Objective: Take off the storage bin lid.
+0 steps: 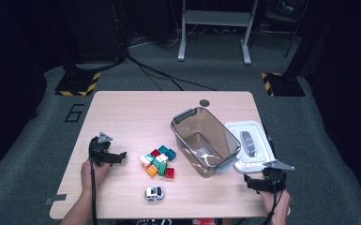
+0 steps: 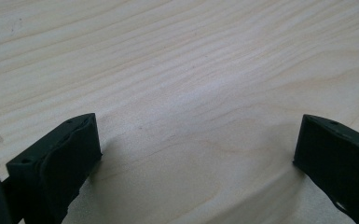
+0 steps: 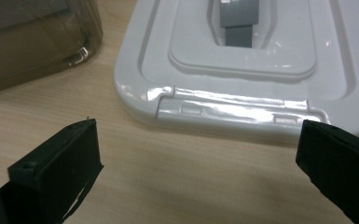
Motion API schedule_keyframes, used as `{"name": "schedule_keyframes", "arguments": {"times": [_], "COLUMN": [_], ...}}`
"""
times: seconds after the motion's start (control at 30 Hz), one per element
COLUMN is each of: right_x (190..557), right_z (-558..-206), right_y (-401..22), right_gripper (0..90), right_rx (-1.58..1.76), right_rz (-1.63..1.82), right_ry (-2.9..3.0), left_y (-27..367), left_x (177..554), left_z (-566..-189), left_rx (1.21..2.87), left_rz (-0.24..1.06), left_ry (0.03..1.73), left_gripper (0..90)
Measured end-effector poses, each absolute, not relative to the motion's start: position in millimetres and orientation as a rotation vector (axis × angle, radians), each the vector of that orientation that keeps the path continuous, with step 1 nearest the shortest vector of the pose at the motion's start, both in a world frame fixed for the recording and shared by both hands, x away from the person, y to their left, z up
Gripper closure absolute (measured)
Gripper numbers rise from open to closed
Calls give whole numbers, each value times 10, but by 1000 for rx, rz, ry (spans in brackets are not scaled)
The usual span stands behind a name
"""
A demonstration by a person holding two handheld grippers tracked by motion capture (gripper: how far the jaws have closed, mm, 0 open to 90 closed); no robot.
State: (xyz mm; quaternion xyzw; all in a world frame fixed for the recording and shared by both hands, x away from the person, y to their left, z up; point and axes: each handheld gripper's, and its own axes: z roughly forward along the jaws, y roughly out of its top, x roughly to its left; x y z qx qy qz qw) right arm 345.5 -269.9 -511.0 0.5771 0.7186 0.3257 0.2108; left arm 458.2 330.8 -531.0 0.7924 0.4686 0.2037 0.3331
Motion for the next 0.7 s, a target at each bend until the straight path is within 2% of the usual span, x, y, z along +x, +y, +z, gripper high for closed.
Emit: {"name": "schedule_keyframes", "arguments": {"times": [0.43, 0.57, 0.7], "right_x": [3269, 3254, 3255], "right_z": [-5295, -5304, -5307], "right_y": [-2660, -2662, -2667], "right_gripper": [0, 0, 0], "right_rx": [1588, 1569, 1567], "right_rz": [833, 832, 835], "right_ry": [1972, 1975, 1971], "left_y": [3310, 3362, 3335], "left_x": [4585, 4508, 4339], "left_z": [-5284, -5222, -5047], "left_rx": [2051, 1895, 1846], "left_rz": [532, 425, 395], "left_ry": [1312, 1374, 1302], "left_gripper": [7, 5, 0]}}
